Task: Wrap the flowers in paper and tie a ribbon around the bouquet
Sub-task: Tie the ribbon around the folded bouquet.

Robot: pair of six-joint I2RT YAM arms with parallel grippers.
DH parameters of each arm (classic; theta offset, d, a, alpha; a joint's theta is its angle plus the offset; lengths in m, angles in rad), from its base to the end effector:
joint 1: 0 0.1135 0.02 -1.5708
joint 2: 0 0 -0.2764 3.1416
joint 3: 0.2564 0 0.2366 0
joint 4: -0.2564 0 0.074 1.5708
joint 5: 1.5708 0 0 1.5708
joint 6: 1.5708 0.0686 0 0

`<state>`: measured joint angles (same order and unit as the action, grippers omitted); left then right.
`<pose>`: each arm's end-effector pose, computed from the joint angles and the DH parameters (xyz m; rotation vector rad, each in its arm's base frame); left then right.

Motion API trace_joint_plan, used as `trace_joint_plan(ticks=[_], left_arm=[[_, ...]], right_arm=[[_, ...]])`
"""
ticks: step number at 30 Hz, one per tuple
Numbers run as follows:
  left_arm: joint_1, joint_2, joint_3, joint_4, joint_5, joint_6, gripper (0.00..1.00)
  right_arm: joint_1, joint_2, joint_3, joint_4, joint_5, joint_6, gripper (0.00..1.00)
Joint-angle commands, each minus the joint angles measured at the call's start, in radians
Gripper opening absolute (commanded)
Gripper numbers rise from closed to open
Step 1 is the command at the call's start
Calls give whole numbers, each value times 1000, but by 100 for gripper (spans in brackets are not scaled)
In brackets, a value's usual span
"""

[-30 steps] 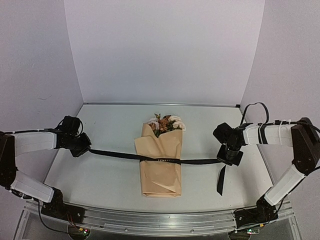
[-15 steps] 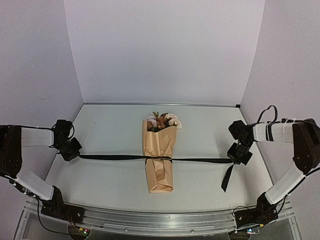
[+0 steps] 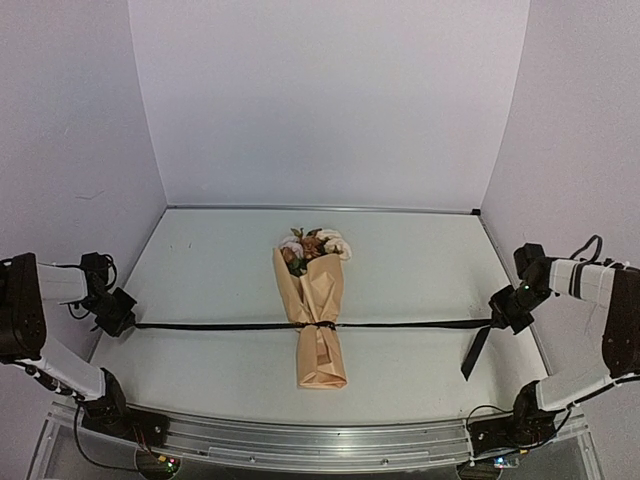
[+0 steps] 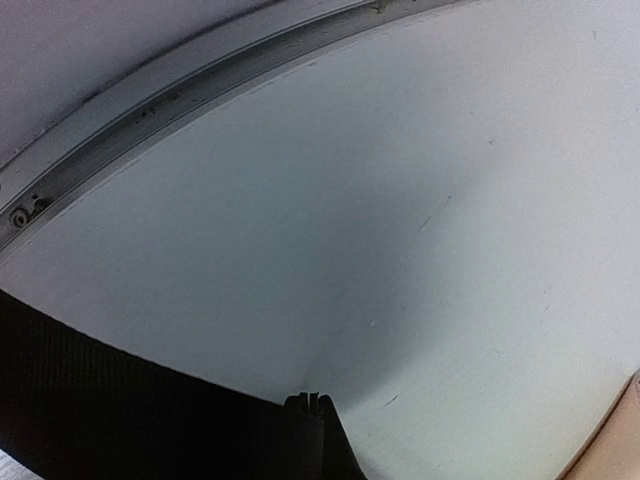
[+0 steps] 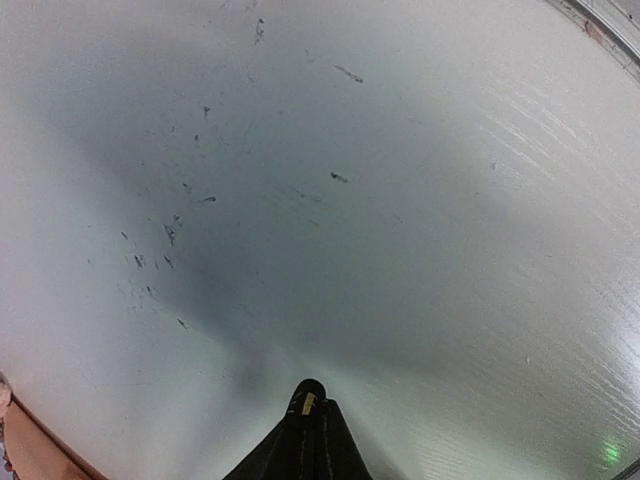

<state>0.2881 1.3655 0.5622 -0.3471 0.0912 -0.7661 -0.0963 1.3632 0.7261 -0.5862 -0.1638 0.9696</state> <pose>0.2164 0.0576 0.1311 -1.3566 2.3840 -0.2601 0.2309 -0.0111 0.1628 1.4202 2.4887 0.4258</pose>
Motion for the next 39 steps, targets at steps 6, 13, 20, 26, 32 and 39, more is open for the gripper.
trace_joint_plan(ticks=[6, 13, 20, 26, 32, 39], left_arm=[[52, -24, 18, 100, -4, 11, 0], [-28, -15, 53, 101, 66, 10, 9], [-34, -62, 146, 9, 10, 23, 69], [-111, -115, 246, -75, -53, -12, 91], [-293, -246, 159, -53, 24, -289, 91], [-691, -311, 56, 39, -122, -651, 89]], right_arm=[[-15, -38, 2, 13, 122, -74, 0], [61, -3, 34, 6, 143, -84, 23], [120, -70, 120, -86, 224, -107, 67], [239, -145, 157, -119, 237, -37, 81], [540, -179, 79, 54, 243, 250, 80], [754, -105, 8, 263, 283, 456, 78]])
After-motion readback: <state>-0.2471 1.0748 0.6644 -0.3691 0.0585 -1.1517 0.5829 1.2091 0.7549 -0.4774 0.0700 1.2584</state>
